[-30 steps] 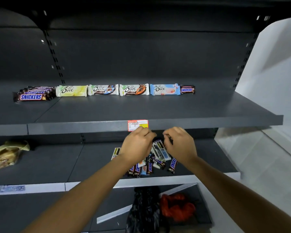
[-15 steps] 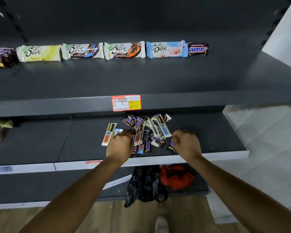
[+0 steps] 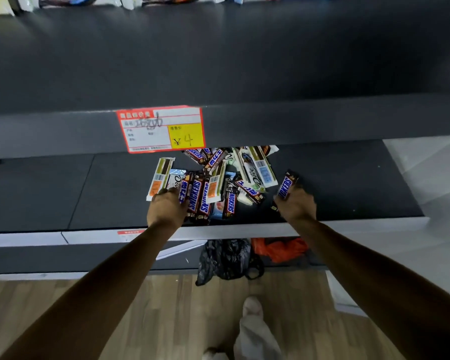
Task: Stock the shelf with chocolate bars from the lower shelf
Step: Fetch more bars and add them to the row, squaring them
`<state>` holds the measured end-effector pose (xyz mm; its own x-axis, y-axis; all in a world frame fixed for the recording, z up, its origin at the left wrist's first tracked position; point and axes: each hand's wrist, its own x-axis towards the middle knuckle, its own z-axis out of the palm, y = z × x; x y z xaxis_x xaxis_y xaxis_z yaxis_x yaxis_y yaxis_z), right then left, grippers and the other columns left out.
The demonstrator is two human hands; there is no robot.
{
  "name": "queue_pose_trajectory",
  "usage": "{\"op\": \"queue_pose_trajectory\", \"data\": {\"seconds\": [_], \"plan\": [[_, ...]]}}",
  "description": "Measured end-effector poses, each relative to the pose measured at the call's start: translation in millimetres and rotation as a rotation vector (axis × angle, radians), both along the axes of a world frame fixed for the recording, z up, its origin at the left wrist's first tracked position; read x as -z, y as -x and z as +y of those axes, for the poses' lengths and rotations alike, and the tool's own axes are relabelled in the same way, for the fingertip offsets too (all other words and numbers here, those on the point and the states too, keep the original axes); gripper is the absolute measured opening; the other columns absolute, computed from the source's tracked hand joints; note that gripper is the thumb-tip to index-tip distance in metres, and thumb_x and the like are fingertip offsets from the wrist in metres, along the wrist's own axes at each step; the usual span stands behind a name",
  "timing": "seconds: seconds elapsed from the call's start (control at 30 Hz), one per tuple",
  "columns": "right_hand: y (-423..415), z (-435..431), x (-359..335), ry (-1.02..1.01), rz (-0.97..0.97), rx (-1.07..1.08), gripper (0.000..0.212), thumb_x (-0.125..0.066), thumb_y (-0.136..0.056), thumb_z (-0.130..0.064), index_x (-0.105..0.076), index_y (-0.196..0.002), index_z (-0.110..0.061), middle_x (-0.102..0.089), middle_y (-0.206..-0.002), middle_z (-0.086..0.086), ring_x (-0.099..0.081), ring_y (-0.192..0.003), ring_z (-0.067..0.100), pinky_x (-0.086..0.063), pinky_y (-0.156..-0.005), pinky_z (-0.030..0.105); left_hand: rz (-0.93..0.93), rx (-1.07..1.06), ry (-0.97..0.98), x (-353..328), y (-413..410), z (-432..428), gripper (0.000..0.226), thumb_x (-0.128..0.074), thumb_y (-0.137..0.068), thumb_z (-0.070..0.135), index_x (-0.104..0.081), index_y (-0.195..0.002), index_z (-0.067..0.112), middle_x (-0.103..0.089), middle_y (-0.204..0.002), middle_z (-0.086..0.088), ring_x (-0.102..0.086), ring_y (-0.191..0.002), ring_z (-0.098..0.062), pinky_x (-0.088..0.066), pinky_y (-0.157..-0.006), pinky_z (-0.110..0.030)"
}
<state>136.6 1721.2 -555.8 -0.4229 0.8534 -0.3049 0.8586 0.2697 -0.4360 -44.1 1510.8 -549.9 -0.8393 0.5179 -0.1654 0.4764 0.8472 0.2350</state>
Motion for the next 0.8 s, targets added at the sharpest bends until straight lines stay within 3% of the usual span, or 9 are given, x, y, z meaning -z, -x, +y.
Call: {"op": "queue_pose_trajectory", "data": {"seconds": [0.2,0.33,0.47,0.6,0.8], "plan": [[17,2,19,-0.005,0.002,0.059,0.073,-0.067,-0.081,-0.045,-0.034,-0.129,-0.002,-0.047,-0.126,0.02,-0.056,-0.107,0.034,-0.049,-0.08,0.039,-0.081,-0.04,0.025,24,12,3,0.039,-0.053,-0.09,0.044,-0.059,-0.112,0.012,-0.066,-0.102,-0.012,-0.06,-0.093,-0.029,-0.041,-0.066,-0.028],[20,2,24,0.036,0.03,0.181,0.075,-0.073,-0.077,-0.035,-0.028,-0.13,-0.006,-0.044,-0.128,0.02,-0.054,-0.109,0.037,-0.05,-0.081,0.042,-0.112,-0.106,0.012,25,15,6,0.043,-0.062,-0.084,0.045,-0.06,-0.112,0.012,-0.066,-0.105,-0.01,-0.061,-0.095,-0.029,-0.043,-0.068,-0.028],[21,1,27,0.029,-0.006,0.172,0.063,-0.07,-0.078,-0.024,-0.031,-0.124,-0.005,-0.049,-0.122,0.021,-0.053,-0.108,0.038,-0.049,-0.085,0.045,-0.179,-0.133,0.066,21,20,9,0.041,-0.061,-0.083,0.05,-0.064,-0.108,0.018,-0.067,-0.102,-0.006,-0.061,-0.091,-0.025,-0.044,-0.064,-0.025],[17,2,23,0.058,-0.007,0.171,0.054,-0.069,-0.077,-0.021,-0.039,-0.118,-0.001,-0.05,-0.119,0.021,-0.051,-0.107,0.037,-0.046,-0.09,0.043,-0.228,-0.179,0.058,15,17,7,0.032,-0.061,-0.082,0.048,-0.067,-0.092,0.019,-0.067,-0.089,-0.004,-0.054,-0.075,-0.02,-0.04,-0.059,-0.023],[7,-18,15,-0.047,0.1,-0.025,0.035,-0.063,-0.078,-0.019,-0.056,-0.108,-0.003,-0.052,-0.109,0.018,-0.048,-0.101,0.032,-0.046,-0.079,0.036,-0.229,-0.187,-0.049,-1,6,-7,0.028,-0.065,-0.081,0.042,-0.07,-0.097,0.02,-0.069,-0.097,-0.004,-0.061,-0.09,-0.024,-0.042,-0.066,-0.023]]}}
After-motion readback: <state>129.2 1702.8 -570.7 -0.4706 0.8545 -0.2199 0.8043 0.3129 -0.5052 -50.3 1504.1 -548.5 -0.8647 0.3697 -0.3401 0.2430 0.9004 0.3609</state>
